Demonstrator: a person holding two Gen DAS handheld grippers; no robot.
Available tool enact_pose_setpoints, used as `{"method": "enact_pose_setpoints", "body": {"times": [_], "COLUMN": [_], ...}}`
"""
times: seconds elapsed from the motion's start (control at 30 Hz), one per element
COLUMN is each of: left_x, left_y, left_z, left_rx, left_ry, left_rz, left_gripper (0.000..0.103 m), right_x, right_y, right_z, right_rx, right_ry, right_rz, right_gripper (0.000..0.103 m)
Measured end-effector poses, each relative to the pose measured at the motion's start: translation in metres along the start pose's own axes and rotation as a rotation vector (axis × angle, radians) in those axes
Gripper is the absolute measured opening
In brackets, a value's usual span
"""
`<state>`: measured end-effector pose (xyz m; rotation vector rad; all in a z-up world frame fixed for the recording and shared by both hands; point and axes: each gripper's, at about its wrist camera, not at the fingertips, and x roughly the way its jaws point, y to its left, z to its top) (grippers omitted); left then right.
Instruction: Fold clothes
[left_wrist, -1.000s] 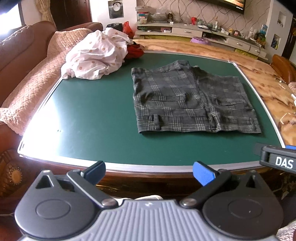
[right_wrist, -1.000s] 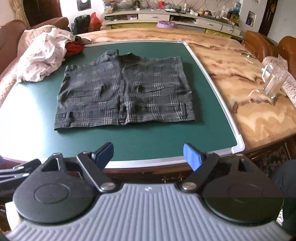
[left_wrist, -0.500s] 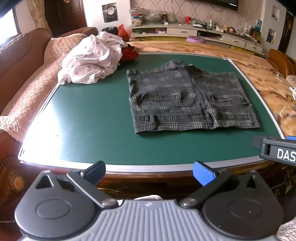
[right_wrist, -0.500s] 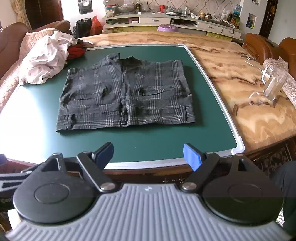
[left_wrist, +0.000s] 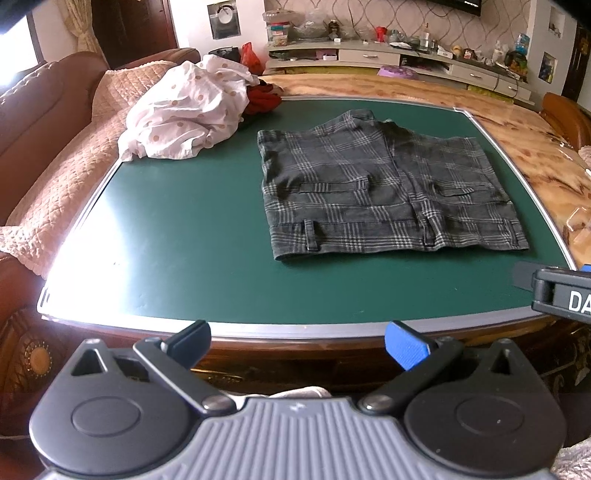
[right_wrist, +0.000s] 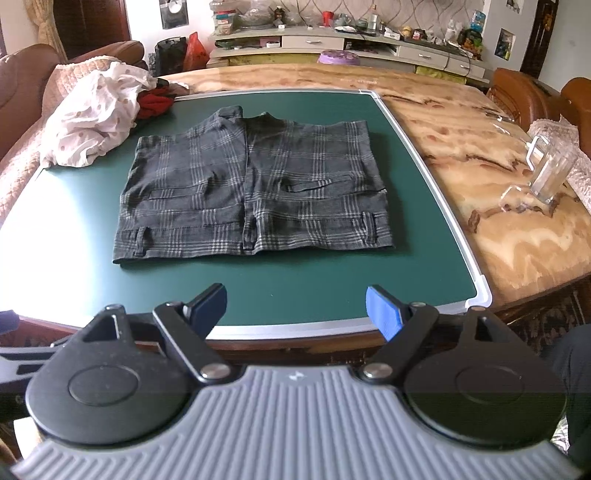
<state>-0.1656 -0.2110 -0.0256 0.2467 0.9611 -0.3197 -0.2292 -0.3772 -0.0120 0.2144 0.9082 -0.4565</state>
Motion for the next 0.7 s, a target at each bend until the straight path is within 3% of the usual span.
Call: {"method": "enact_pose_setpoints", "body": {"times": [0.7], "left_x": [0.0014], "left_y": [0.0016], "left_z": [0.0046], "left_rx": [-0.025], "left_ry": [-0.041], "left_rz": [-0.001], "left_gripper": [0.103], "right_x": [0.0052], "right_y": [0.0059], "right_z": [0.0067], "right_rx": [-0.015], "right_ry": [-0.008], "right_rz": [-0.001], "right_gripper": [0.09]}}
